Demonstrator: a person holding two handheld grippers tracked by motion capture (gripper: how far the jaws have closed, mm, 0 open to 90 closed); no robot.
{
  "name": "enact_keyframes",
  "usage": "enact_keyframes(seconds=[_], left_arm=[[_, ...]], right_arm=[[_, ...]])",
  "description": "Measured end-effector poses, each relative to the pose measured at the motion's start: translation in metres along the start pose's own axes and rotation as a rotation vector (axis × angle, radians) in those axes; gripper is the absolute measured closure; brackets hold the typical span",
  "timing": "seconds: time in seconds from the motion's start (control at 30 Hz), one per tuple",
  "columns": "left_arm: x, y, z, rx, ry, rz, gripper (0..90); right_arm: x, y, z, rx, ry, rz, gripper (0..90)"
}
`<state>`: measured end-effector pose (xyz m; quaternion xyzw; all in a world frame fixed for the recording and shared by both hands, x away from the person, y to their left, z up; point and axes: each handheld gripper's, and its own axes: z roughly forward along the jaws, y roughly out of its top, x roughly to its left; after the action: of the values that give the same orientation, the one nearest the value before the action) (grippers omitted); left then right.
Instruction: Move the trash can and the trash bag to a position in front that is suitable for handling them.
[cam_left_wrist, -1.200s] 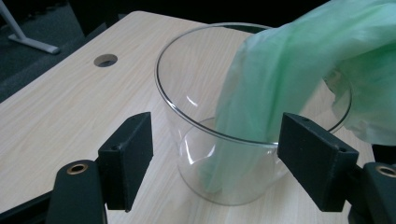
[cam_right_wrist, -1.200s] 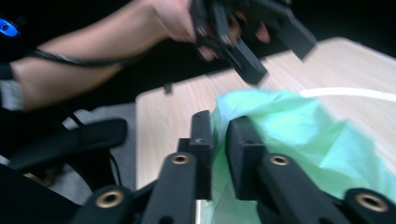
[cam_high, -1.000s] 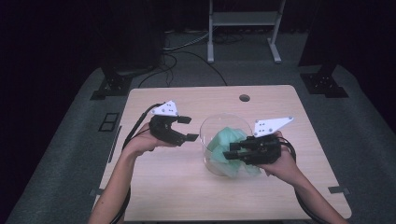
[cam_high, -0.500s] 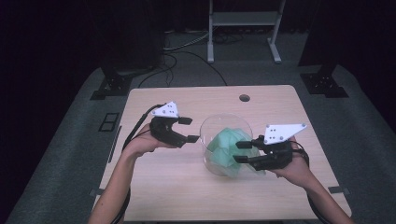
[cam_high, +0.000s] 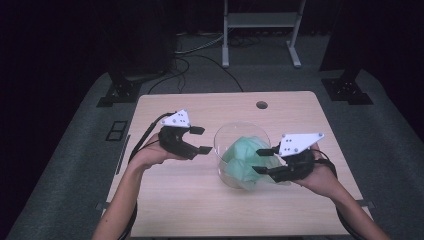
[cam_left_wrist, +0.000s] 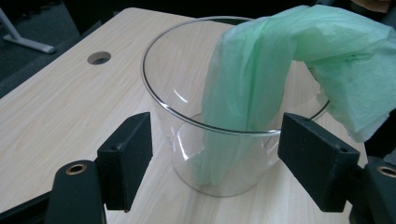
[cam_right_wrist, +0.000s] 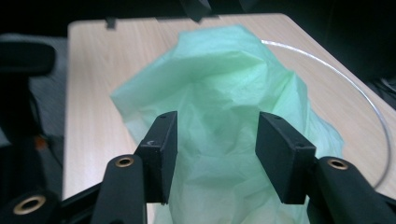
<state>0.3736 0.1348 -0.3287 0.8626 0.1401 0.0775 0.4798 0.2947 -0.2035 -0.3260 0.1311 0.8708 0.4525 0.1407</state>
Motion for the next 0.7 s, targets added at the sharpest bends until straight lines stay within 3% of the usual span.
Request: enact_keyframes(seconds=[0.07, 0.17, 0.23, 0.3, 0.43, 0.7], left_arm=[[-0.001, 0.0, -0.001, 0.006, -0.002, 0.004, 25.3], [-0.003, 0.001, -0.002, 0.011, -0.007, 0.005, 25.3], [-0.005, 0.001, -0.002, 0.012, -0.014, 0.007, 25.4], [-0.006, 0.002, -0.002, 0.019, -0.016, 0.012, 25.4], [-0.009, 0.005, -0.004, 0.018, -0.026, 0.024, 25.3], [-0.016, 0.017, -0.004, 0.0, -0.041, 0.053, 25.3]], right_arm=[[0.0, 0.001, 0.002, 0.029, -0.02, -0.015, 57.6], [-0.002, 0.002, 0.006, 0.086, -0.035, 0.002, 72.6], [-0.003, 0.004, 0.007, 0.107, -0.015, 0.019, 83.6], [-0.003, 0.006, 0.006, 0.121, -0.03, 0.012, 89.1], [-0.006, 0.013, 0.0, 0.101, -0.016, 0.029, 90.0], [-0.019, 0.029, -0.009, 0.083, -0.046, 0.06, 90.0]])
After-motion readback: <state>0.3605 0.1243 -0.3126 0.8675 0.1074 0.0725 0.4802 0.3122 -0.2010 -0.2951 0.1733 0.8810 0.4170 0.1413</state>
